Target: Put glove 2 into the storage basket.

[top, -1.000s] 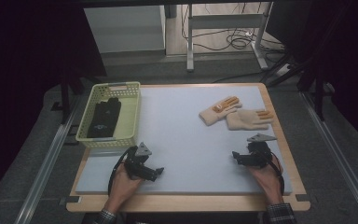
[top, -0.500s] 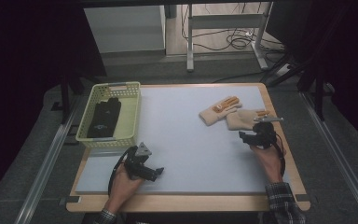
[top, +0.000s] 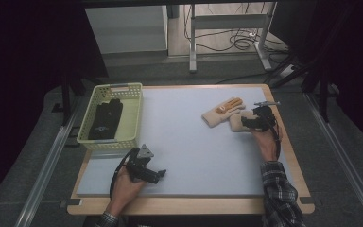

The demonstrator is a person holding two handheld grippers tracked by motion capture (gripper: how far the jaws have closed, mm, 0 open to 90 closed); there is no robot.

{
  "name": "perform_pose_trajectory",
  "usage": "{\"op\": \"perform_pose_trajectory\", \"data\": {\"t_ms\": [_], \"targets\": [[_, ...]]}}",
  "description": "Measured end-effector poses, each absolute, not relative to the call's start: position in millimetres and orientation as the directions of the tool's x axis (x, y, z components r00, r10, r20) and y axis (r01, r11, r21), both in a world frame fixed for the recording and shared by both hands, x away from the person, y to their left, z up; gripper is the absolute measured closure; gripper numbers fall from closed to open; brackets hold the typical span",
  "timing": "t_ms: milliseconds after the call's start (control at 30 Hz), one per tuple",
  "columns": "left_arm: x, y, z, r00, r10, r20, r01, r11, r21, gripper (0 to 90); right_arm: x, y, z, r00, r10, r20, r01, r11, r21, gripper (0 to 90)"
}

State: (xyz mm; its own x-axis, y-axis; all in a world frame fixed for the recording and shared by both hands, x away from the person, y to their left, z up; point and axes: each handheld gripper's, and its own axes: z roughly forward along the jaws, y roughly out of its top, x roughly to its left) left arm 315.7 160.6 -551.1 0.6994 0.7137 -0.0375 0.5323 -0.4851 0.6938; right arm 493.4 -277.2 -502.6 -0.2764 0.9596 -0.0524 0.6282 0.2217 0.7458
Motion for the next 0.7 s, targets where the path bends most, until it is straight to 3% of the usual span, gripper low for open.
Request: {"op": "perform_pose_trajectory", "data": {"t_ms": [200, 433, 533, 700], "targets": [[316, 161, -551, 0.7, 0.713, -0.037, 0.532, -0.486, 0.693, 0.0, 511, -279, -516, -0.234, 0.971, -0.047, 0.651, 0.193, 0.734, 17.0], [316, 161, -551, 0.701, 0.712, -0.035, 0.531, -0.489, 0.692, 0.0, 509, -279, -519, -0.247, 0.966, -0.071, 0.655, 0.22, 0.723, 48.8], [316, 161, -551, 0.701, 0.712, -0.035, 0.531, -0.49, 0.692, 0.0, 508, -279, -518, -0.248, 0.966, -0.075, 0.659, 0.225, 0.718, 55.6], [316, 161, -551, 0.702, 0.712, -0.035, 0.531, -0.489, 0.691, 0.0, 503, -282, -515, -0.265, 0.961, -0.079, 0.649, 0.239, 0.723, 57.1]]}}
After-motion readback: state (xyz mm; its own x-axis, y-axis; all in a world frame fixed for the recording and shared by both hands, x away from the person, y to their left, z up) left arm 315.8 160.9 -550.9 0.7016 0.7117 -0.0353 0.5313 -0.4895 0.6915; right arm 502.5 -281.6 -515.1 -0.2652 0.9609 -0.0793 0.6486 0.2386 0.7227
